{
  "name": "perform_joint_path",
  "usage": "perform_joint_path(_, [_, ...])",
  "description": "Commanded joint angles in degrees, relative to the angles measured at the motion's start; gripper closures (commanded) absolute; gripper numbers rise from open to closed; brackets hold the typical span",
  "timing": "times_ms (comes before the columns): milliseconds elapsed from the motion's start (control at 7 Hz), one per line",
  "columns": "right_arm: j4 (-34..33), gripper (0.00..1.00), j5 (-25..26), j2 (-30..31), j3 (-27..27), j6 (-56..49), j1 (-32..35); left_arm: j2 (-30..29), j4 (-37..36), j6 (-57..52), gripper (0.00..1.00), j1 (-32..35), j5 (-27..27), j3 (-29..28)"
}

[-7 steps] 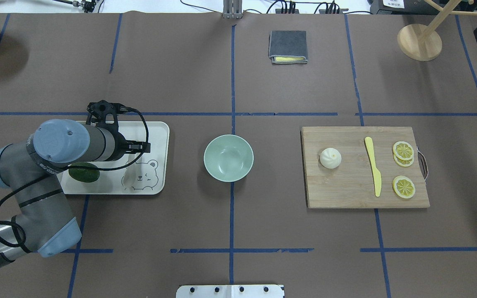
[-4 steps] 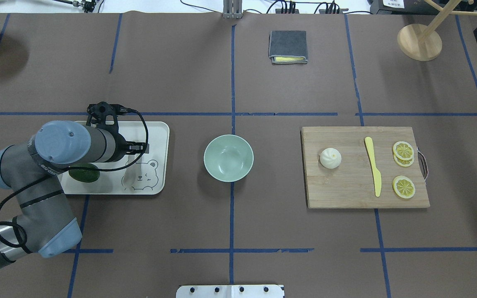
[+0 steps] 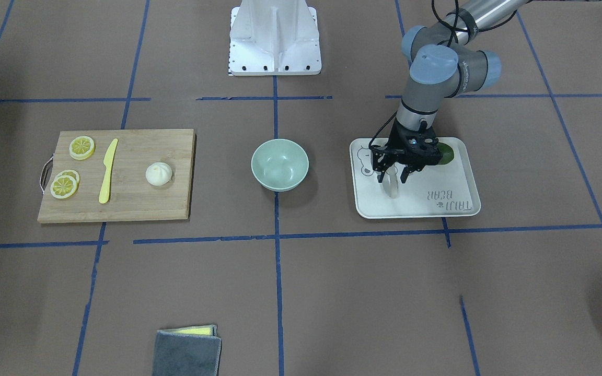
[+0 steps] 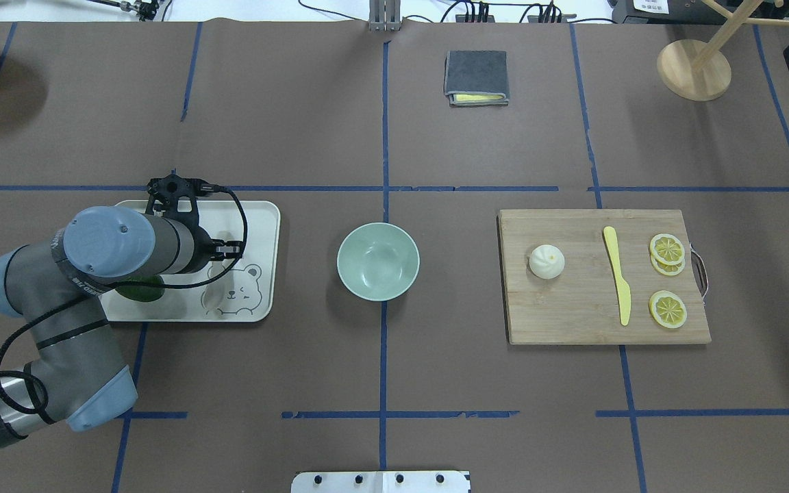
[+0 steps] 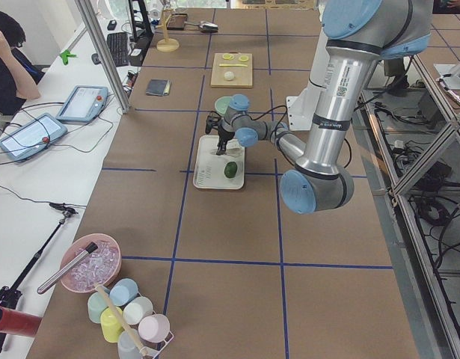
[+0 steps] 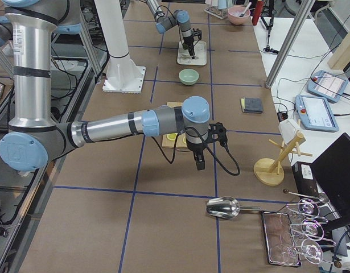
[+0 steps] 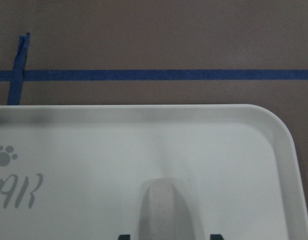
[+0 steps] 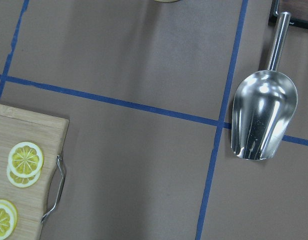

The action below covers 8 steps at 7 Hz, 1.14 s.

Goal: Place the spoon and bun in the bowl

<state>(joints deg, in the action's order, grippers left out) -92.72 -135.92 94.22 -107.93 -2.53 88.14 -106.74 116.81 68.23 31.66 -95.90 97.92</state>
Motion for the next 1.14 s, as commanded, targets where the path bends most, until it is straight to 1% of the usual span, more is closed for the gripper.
perform_joint_path(0, [0.0,0.0,0.0,0.0,0.0,0.1,0.0,0.0,0.0,0.8,0.83,0.0,0.0,0.1])
perform_joint_path(143, [0.0,0.0,0.0,0.0,0.0,0.0,0.0,0.0,0.0,0.9,1.0,0.0,0.0,0.2])
perform_joint_path(429, [0.0,0.0,0.0,0.0,-0.1,0.1,0.0,-0.2,-0.5,0.9,1.0,0.1,-0.2,1.9])
perform_joint_path(571, [0.0,0.0,0.0,0.0,-0.1,0.1,0.0,-1.3,-2.8,3.1,1.0,0.6,-0.2,2.3])
perform_joint_path(857, [0.0,0.0,0.0,0.0,0.0,0.1,0.0,-11.0,-14.2,16.4,1.0,0.8,-0.2,2.2])
perform_joint_path(1000, [0.0,0.0,0.0,0.0,0.0,0.1,0.0,-15.0,-17.6,21.8,1.0,0.7,-0.1,1.9])
